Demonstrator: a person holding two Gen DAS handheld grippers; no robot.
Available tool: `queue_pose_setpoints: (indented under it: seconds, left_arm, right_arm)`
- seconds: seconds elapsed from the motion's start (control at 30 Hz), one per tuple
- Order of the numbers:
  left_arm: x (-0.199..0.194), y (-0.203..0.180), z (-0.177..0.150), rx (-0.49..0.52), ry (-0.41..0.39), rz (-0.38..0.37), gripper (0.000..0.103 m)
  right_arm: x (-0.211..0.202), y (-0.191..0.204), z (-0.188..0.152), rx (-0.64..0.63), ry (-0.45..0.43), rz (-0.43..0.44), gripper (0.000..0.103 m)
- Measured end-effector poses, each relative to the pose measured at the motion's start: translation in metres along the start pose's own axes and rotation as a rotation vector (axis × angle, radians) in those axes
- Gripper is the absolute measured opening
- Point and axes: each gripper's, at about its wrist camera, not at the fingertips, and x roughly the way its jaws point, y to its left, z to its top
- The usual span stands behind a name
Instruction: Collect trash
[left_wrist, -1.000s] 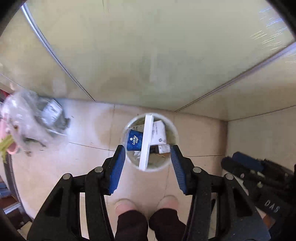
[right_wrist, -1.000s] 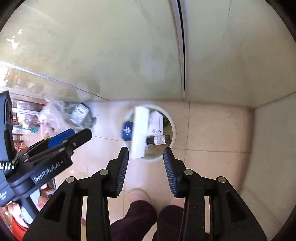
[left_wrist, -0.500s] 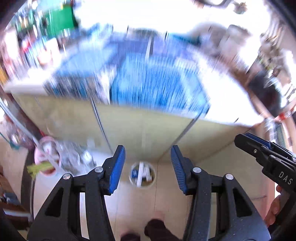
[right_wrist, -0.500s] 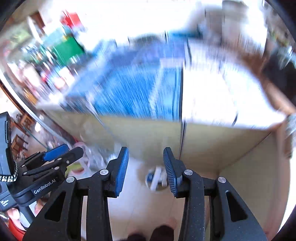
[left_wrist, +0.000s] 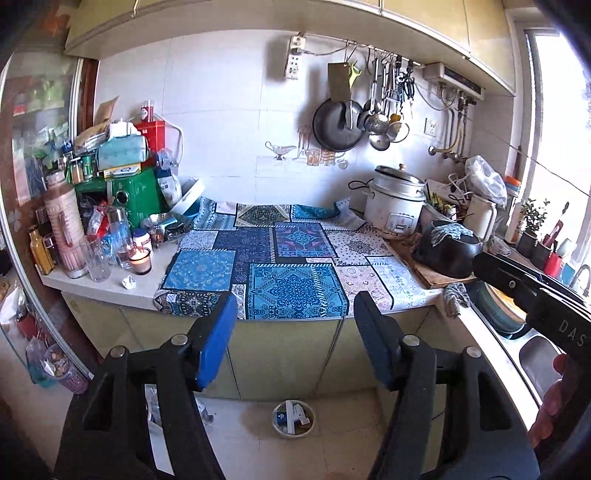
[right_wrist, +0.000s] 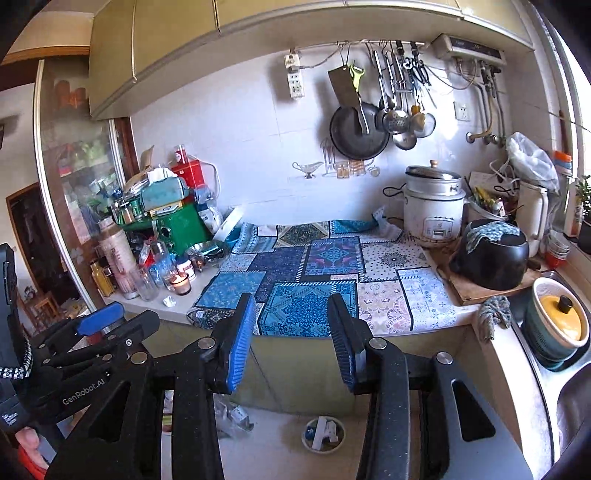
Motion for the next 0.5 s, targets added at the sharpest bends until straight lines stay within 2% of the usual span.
queue_pose_setpoints:
  seconds: [0.03, 0.1, 0.13, 0.17, 0.23, 0.3, 0.5]
  left_arm:
    - [-0.013, 0.002, -0.001, 0.014, -0.008, -0.011, 0.070]
    - [-0.037, 0.004, -0.003, 0.040, -0.032, -0.017, 0.085]
    - [-0.047, 0.005, -0.005, 0.048, -0.047, -0.016, 0.095]
    - [-0.057, 0.006, -0.006, 0.053, -0.066, -0.013, 0.101]
    - [-0.073, 0.007, -0.006, 0.056, -0.084, -0.020, 0.102]
    - [-0.083, 0.008, -0.007, 0.052, -0.086, -0.029, 0.102]
    - [-0.094, 0.009, -0.011, 0.066, -0.100, -0.006, 0.102]
  right_arm:
    - [-0.009, 0.005, -0.002, 0.002, -0.010, -0.013, 0.044]
    - [-0.022, 0.012, -0.002, 0.008, -0.034, -0.046, 0.064]
    - [-0.025, 0.014, -0.003, 0.012, -0.048, -0.062, 0.068]
    - [-0.031, 0.018, -0.004, 0.012, -0.060, -0.079, 0.076]
    - [-0.041, 0.023, -0.005, 0.005, -0.067, -0.110, 0.087]
    - [-0.047, 0.029, -0.006, -0.010, -0.072, -0.142, 0.103]
    - [-0.058, 0.038, -0.011, -0.035, -0.076, -0.164, 0.103]
